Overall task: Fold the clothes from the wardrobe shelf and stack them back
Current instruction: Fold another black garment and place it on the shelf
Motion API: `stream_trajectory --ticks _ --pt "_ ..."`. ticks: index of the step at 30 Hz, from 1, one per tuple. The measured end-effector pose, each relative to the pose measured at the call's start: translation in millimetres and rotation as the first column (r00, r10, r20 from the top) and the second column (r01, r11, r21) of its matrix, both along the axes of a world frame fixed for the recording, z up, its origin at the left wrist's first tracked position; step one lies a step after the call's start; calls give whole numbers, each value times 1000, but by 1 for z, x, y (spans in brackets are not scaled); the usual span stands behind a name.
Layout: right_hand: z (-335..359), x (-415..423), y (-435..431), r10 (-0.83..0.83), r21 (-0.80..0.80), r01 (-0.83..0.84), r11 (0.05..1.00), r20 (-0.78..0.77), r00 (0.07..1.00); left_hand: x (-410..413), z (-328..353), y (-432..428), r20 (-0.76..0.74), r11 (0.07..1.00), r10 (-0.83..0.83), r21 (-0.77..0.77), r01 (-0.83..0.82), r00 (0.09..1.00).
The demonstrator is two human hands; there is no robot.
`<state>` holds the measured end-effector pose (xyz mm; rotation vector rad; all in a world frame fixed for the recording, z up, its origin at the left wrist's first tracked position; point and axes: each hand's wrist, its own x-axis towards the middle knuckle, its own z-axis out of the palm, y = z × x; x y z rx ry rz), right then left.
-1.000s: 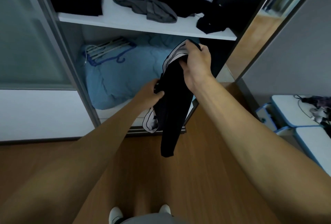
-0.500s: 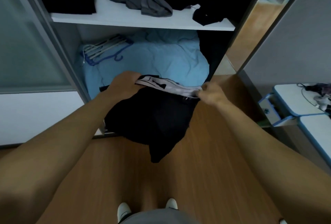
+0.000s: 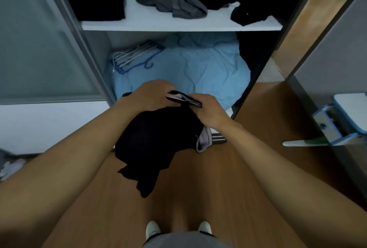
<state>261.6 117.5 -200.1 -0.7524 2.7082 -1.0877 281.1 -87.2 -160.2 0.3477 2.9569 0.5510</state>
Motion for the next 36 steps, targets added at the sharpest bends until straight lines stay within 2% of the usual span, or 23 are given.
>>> stream_trajectory --ticks 3,5,7,9,10,11,12,13,14,15,16,18,20,22,25,27,32,36 --pt "6 1 4 109 -124 -91 988 146 983 0 3 -13 -16 987 -19 -157 17 1000" --pt "9 4 3 139 -149 -111 983 197 970 1 2 -19 -82 982 -8 -189 -8 997" --pt "11 4 -2 142 -117 -124 985 161 977 4 -5 -25 -209 987 92 -107 -116 974" --pt "13 3 -6 130 -13 -129 992 94 987 11 -14 -31 -263 942 335 122 -314 905" --pt "14 2 -8 127 63 -131 989 66 990 14 -16 -32 -208 886 452 216 -410 867" --pt "14 2 -10 134 142 -139 980 45 990 16 -17 -31 -80 822 531 290 -490 843" --pt "14 3 -12 165 209 -167 963 30 986 18 -19 -29 131 740 566 355 -572 814" --pt "15 6 -15 216 258 -212 942 16 976 20 -21 -24 387 640 529 403 -655 755" --pt "15 9 -18 275 294 -265 918 7 961 22 -22 -18 610 564 425 398 -723 668" --pt "13 12 -20 335 327 -320 890 11 942 25 -26 -10 748 541 314 364 -758 584" --pt "11 14 -22 386 365 -368 855 25 922 26 -34 -3 816 549 239 333 -766 526" --pt "5 17 -21 459 468 -430 772 58 887 29 -53 12 853 572 201 296 -765 481" --pt "-2 20 -16 489 520 -473 711 119 864 29 -71 23 866 551 204 283 -785 456" --pt "-7 22 -8 495 525 -506 684 175 851 29 -83 30 881 536 198 271 -800 431" --pt "-9 24 4 504 528 -534 661 216 837 28 -94 41 885 591 168 262 -763 434" --pt "-6 24 9 488 498 -529 688 223 844 29 -100 46 893 597 121 283 -751 433" --pt "-4 18 21 322 442 -342 829 123 939 27 -108 53 926 488 -8 333 -807 378" --pt "-11 21 24 301 441 -332 834 142 943 25 -106 55 929 605 94 232 -762 358"
